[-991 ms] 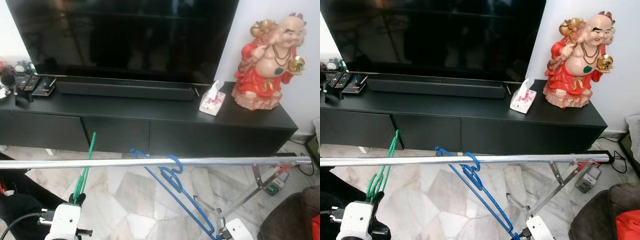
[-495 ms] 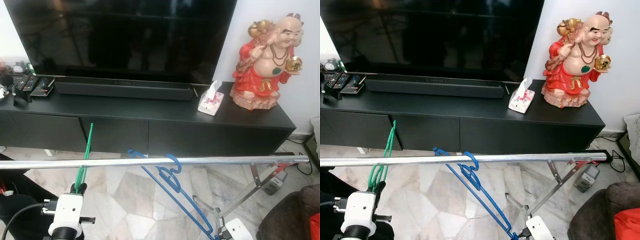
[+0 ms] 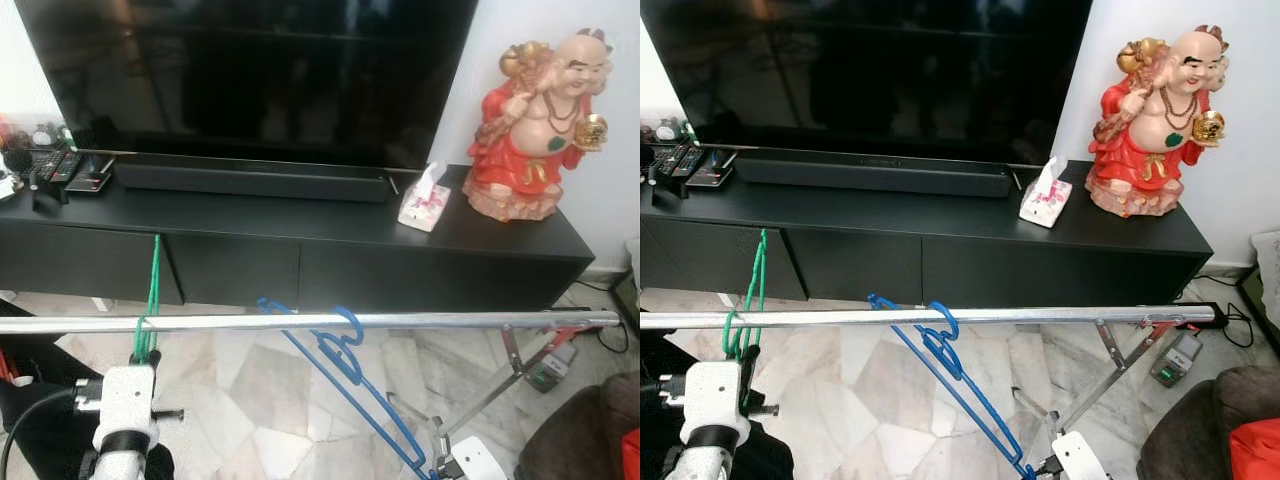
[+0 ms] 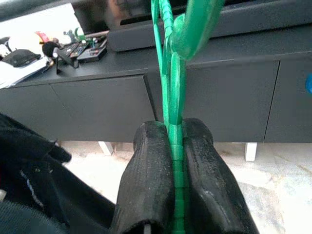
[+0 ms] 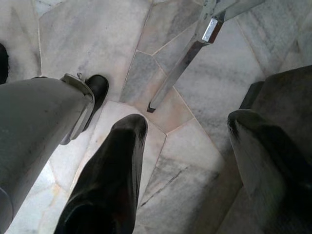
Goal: Hang hanger
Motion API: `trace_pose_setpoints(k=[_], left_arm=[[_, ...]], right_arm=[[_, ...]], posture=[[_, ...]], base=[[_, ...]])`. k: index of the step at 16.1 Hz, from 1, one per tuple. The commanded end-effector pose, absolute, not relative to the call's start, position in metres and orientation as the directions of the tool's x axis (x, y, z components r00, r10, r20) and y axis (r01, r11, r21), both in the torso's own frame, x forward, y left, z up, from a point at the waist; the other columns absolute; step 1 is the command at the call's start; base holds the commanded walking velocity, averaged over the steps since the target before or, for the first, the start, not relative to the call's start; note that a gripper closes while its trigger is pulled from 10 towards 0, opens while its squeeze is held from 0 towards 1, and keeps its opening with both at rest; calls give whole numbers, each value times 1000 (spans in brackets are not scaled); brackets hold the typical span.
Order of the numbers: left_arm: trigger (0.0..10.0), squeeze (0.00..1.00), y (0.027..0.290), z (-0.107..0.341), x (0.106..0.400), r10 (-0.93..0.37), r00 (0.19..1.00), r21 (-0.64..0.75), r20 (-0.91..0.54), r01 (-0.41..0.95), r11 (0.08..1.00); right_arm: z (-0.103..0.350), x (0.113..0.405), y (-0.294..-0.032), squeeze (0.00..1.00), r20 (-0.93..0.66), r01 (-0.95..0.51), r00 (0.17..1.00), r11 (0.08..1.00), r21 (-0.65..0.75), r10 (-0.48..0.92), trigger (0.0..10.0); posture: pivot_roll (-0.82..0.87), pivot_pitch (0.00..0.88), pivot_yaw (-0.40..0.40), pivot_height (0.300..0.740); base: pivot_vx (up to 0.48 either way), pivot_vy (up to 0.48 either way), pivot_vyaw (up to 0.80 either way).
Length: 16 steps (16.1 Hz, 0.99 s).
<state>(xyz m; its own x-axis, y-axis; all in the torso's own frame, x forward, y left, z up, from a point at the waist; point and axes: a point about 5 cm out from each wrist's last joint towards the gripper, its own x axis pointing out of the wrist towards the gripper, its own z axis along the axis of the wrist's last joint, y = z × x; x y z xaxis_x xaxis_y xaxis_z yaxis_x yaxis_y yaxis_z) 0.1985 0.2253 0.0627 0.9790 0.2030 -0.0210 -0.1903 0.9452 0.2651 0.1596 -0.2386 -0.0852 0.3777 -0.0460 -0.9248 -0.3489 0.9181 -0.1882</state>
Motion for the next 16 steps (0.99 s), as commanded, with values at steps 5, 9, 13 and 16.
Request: trace_pose_setpoints(k=[5, 9, 13, 16], left_arm=[[10000, 0, 230, 62, 219, 244, 969, 232, -36, -229, 945], [10000, 0, 230, 52, 230, 244, 962, 210, -124, -215, 954], [10000, 0, 227, 35, 226, 208, 950, 213, -232, -159, 964], [10000, 8, 225, 34, 218, 193, 952, 202, -237, -146, 968]], right_arm=[[-84, 160, -243, 0, -922, -341, 384, 919, -200, -59, 10000], [-84, 160, -242, 0, -922, -336, 384, 921, -197, -58, 10000], [-84, 160, -242, 0, -922, -334, 384, 922, -196, -57, 10000], [-84, 160, -242, 0, -922, -335, 382, 922, -196, -58, 10000]], posture=[[24, 0, -80, 740], [20, 0, -76, 740], [16, 0, -72, 740], [17, 0, -72, 740]], base=[[0, 0, 0], [0, 0, 0], [0, 0, 0], [0, 0, 0]])
